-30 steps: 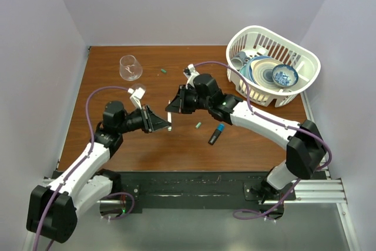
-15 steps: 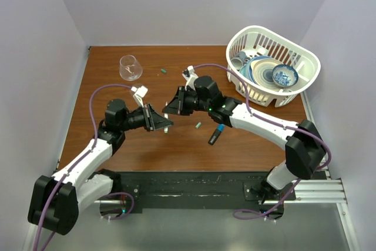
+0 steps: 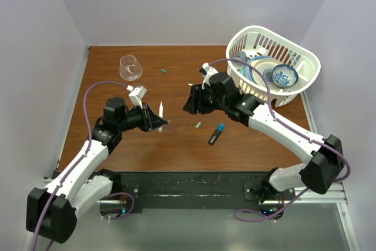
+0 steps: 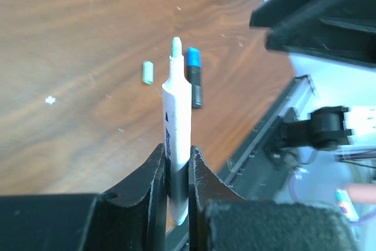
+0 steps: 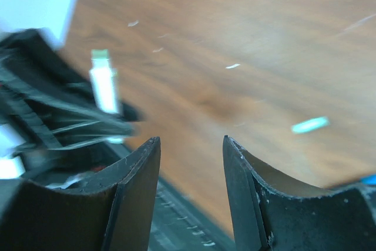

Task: Insert the pens into the pen caps

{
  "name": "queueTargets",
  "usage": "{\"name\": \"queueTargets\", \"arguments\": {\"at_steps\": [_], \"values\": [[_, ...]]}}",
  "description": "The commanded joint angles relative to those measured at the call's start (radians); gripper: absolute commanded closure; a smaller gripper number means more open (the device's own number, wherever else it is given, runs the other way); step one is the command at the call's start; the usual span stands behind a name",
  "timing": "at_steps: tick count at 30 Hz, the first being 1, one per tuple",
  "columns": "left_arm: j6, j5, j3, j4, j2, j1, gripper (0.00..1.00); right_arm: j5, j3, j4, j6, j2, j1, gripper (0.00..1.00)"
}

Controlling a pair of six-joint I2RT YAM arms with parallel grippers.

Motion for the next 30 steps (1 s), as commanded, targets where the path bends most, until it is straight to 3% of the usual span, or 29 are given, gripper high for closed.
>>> {"name": "queueTargets", "arguments": {"at_steps": [1, 2, 10, 19, 24, 27, 30], "values": [[0.135, -0.08, 0.051, -0.073, -0.063, 0.0, 1.0, 0.06, 0.05, -0.117, -0.266, 0.056, -0.023, 0.49], [0.14, -0.085, 0.053, -0.083, -0.069, 0.0, 1.0, 0.046, 0.061, -0.13, -0.375, 0.081, -0.024, 0.49], [0.169, -0.09, 0.068, -0.117, -0.218, 0.0, 1.0, 0.06, 0.168, -0.305, -0.729, 0.316, -0.041, 0.49], [0.169, -0.113, 0.062, -0.12, -0.272, -0.001, 1.0, 0.029, 0.156, -0.312, -0.924, 0.414, -0.07, 0.5], [0.169, -0.105, 0.062, -0.114, -0.27, 0.0, 1.0, 0.012, 0.154, -0.226, -0.929, 0.414, -0.072, 0.49], [0.167, -0.106, 0.061, -0.114, -0.272, 0.0, 1.0, 0.096, 0.245, -0.284, -0.788, 0.471, -0.072, 0.49], [0.166, -0.111, 0.061, -0.114, -0.281, -0.001, 1.0, 0.237, 0.392, -0.414, -0.476, 0.569, -0.073, 0.61]]}}
